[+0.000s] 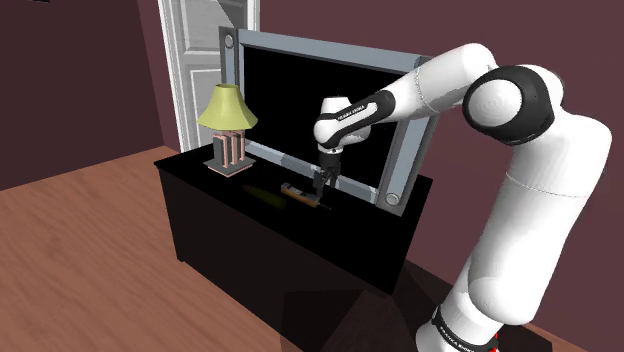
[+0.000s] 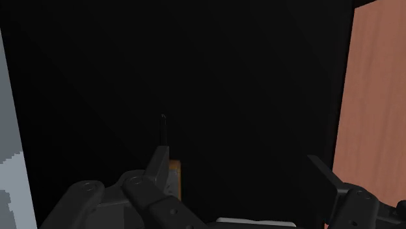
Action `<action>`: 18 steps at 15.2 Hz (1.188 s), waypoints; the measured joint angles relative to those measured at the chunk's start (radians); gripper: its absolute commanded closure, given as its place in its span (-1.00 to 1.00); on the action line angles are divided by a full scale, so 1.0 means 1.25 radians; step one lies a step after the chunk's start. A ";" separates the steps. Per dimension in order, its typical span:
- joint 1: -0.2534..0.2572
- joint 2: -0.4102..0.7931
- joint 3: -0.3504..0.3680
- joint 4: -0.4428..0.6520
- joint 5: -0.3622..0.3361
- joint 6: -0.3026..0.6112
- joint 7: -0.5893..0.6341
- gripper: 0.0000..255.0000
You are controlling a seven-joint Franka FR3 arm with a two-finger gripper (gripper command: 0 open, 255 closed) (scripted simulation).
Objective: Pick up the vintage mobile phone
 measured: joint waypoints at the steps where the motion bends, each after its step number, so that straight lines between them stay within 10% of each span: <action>1: -0.004 0.030 0.000 0.022 0.008 0.011 -0.014 -1.00; 12: -0.062 0.355 0.025 0.348 0.075 0.045 -0.126 -1.00; 18: -0.071 0.415 0.033 0.372 0.086 0.084 -0.137 -1.00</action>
